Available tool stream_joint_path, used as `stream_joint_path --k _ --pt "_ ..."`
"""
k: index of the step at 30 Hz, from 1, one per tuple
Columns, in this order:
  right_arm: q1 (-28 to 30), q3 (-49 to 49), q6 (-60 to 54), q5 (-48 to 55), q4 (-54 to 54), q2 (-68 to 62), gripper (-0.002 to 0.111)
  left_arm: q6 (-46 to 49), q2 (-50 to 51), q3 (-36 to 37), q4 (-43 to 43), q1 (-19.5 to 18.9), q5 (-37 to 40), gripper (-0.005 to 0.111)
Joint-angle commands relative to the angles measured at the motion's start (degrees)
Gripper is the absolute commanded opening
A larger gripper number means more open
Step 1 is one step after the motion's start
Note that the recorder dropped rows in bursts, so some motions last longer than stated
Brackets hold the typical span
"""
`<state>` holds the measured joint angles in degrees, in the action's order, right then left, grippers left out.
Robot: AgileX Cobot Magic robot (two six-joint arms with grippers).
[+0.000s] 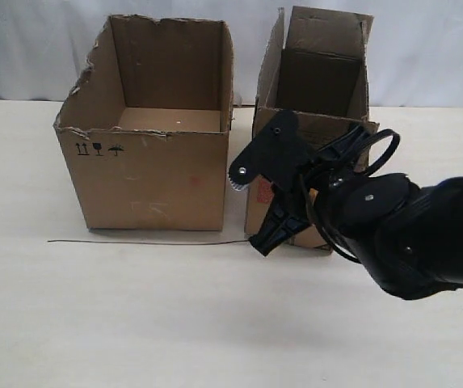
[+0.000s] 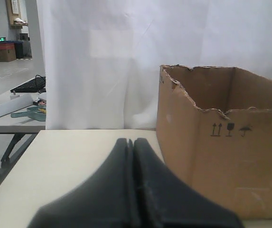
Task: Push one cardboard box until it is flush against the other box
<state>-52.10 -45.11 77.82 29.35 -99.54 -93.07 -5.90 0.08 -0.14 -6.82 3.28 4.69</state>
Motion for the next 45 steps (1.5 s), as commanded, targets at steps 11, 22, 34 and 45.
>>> stream_joint_path --k 11,22,34,45 --pt "3.6 -3.5 -2.7 -2.3 -0.4 -2.3 0.005 -0.2 -0.1 0.1 -0.1 -0.2 -0.7 0.000" --pt "-1.6 -3.5 -12.5 -7.6 20.5 11.0 0.005 -0.2 -0.1 0.1 -0.1 -0.2 -0.7 0.000" --pt "0.5 -4.8 -32.5 -0.6 41.4 32.7 0.005 -0.2 -0.1 0.1 -0.1 -0.2 -0.7 0.000" --pt "40.5 -9.4 -33.4 -17.3 49.1 25.8 0.005 -0.2 -0.1 0.1 0.1 -0.2 -0.7 0.000"
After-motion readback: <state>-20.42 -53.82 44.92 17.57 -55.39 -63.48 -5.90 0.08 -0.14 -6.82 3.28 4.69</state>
